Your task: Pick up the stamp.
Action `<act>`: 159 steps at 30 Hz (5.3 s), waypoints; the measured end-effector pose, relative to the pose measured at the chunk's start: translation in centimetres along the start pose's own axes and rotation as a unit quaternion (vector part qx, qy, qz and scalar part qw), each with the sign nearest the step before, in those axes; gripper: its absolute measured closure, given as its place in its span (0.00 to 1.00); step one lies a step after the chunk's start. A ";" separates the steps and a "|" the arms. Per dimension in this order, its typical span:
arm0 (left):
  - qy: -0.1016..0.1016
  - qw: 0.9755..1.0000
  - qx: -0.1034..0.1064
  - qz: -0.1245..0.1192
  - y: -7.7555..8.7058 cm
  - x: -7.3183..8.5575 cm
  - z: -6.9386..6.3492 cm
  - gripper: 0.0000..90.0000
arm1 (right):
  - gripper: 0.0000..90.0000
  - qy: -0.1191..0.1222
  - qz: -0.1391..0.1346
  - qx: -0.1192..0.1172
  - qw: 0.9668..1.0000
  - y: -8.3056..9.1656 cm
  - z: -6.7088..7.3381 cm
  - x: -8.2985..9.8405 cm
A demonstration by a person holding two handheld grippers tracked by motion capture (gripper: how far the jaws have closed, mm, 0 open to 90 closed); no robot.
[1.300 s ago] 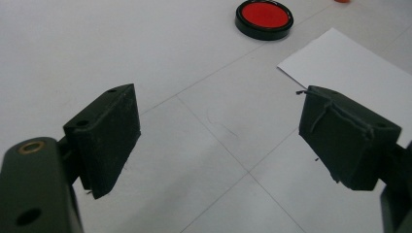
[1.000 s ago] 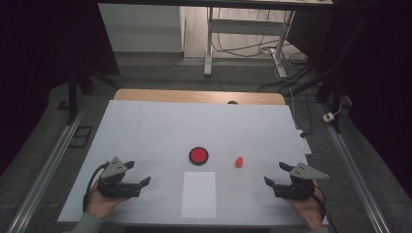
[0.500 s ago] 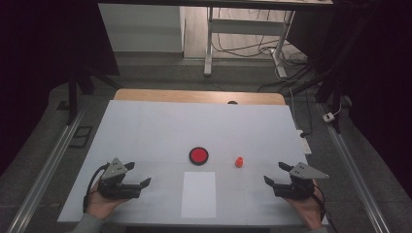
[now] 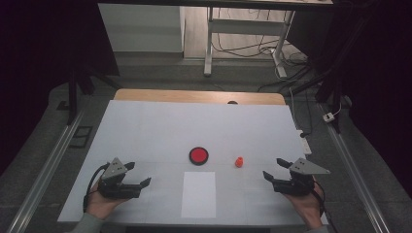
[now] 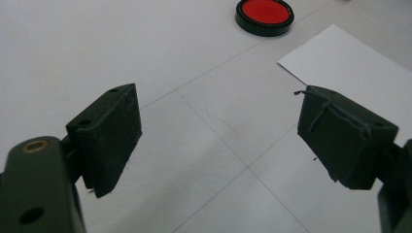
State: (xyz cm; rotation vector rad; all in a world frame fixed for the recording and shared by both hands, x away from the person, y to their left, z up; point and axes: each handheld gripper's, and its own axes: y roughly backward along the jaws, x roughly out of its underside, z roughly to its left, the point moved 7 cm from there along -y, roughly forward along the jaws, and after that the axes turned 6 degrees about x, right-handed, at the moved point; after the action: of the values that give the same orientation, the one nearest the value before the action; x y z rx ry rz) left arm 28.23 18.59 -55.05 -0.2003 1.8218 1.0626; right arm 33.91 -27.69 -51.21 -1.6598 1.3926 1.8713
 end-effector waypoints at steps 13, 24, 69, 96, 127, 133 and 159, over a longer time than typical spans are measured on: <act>-0.001 1.000 0.001 0.002 -0.2 0.0 0.1 0.18 | 0.29 -0.001 0.001 -0.010 1.000 -0.9 0.7 -2.4; 0.000 1.000 0.001 0.005 -0.5 -0.2 0.2 0.18 | 0.29 0.012 0.020 -0.023 0.999 -2.9 1.6 -4.1; 0.001 1.000 -0.003 0.022 -1.0 0.5 0.3 0.18 | 0.44 0.016 0.104 -0.038 0.994 -10.5 3.8 -2.3; -0.002 1.000 -0.002 0.024 -1.0 0.6 0.3 0.18 | 0.71 0.028 0.116 -0.038 0.992 -10.8 4.0 -1.2; -0.002 1.000 -0.004 0.026 -1.0 0.7 0.4 0.18 | 0.80 0.014 0.084 -0.043 0.995 -10.0 3.7 -2.3; -0.002 1.000 -0.004 0.026 -1.0 0.7 0.4 0.18 | 0.80 0.003 0.061 -0.045 0.997 -9.4 3.6 -3.1; -0.002 1.000 -0.006 0.022 -1.0 0.7 0.5 0.18 | 0.80 -0.024 -0.004 -0.067 0.997 -7.6 4.5 -6.0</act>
State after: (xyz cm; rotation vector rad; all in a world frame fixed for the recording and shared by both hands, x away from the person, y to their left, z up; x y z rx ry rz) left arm 28.73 18.58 -56.27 -0.1656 1.8245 1.1051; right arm 38.55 -18.19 -50.02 -1.6662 1.2638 2.0266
